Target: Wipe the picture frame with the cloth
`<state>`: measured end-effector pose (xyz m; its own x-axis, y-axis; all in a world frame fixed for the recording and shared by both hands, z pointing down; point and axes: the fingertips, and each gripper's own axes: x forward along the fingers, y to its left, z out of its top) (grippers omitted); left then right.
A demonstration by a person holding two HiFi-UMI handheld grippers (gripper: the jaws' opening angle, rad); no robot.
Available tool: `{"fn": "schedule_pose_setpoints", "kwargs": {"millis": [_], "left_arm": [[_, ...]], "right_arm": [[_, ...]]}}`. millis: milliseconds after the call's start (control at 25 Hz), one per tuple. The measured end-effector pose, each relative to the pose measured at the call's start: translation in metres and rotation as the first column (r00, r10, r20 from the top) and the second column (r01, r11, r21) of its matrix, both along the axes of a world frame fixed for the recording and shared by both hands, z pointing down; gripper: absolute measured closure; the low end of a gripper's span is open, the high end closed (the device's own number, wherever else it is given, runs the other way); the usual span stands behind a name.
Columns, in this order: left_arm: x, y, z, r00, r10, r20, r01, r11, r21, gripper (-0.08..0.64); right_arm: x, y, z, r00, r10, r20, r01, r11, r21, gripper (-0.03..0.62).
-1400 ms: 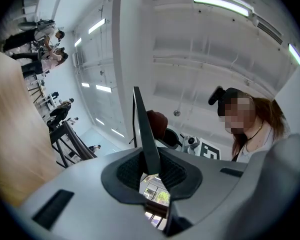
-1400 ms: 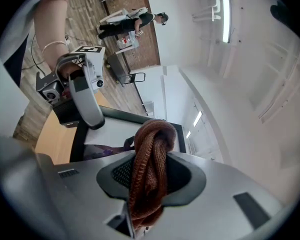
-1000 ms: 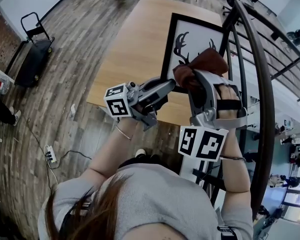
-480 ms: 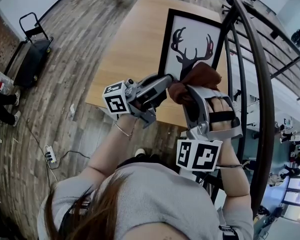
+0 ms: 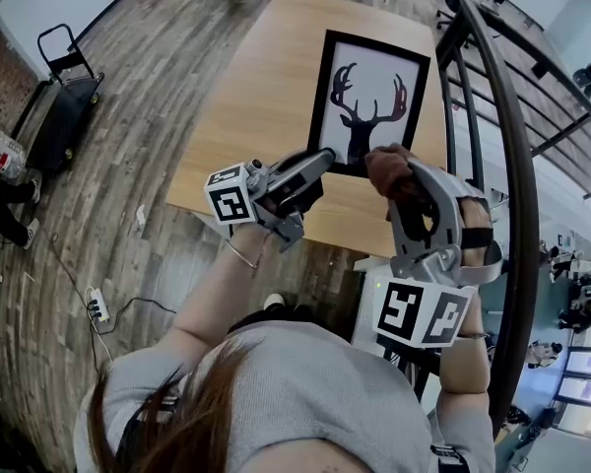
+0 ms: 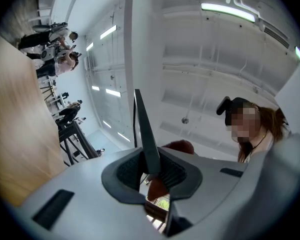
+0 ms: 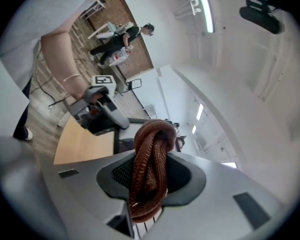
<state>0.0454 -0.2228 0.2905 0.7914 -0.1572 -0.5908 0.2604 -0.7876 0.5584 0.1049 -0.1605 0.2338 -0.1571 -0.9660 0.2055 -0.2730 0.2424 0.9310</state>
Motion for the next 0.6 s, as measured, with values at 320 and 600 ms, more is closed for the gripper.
{"fn": "schedule_pose_setpoints", "kwargs": {"millis": [320,600], "left_arm": [[0.016,0.024,0.006,0.998,0.062,-0.016,-0.062,0.998,-0.014,0.499],[0.024,0.048,0.0,0.995,0.101,-0.02,-0.1,0.994,0.033,0.499]], "right_arm": [[0.073,-0.044,-0.085,0.985,0.172,-0.005,-0.168,0.969,0.184,0.459],[0.08,-0.074,-0.069,0.961,0.217,-0.17,-0.186,0.965,0.183,0.459]]}}
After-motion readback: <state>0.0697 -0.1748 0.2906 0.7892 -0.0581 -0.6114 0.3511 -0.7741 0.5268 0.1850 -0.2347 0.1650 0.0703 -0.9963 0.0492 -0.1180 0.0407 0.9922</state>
